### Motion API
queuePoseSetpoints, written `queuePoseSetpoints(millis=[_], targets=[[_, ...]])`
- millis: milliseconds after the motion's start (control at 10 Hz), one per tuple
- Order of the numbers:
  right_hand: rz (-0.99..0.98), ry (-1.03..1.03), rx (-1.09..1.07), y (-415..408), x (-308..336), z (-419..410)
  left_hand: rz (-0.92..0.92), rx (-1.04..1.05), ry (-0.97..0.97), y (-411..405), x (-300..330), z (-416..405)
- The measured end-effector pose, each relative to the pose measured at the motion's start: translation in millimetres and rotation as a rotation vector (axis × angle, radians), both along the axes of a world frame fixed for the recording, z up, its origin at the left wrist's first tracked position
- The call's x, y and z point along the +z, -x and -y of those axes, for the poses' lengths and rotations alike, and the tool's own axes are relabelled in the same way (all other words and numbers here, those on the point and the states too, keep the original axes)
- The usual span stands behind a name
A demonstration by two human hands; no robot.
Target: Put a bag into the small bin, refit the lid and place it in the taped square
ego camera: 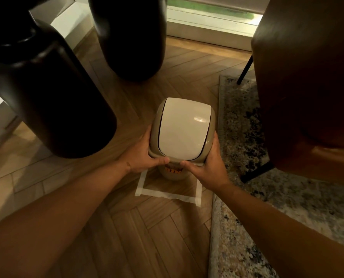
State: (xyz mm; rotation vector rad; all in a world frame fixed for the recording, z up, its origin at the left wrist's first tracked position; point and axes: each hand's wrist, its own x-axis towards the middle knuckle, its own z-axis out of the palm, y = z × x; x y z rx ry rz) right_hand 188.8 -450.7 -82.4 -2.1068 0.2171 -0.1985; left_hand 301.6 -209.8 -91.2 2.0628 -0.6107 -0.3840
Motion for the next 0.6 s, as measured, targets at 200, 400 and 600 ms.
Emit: queuePoseSetpoints(millis=[200,400,600], targets=[[-0.018,-0.013,-0.004,1.0,5.7,0.6,-0.030,-0.023,-0.032,0.4,14.2,-0.2],[-0.046,-0.043,0.028,8.1,13.5,0.7,-0.119,-0.007,-0.005,11.0,14.5,2.1],[-0.111,0.078,0.007,19.7,44.4,4.4,-0.080,0.152,-0.223,33.8,38.1,-9.5]])
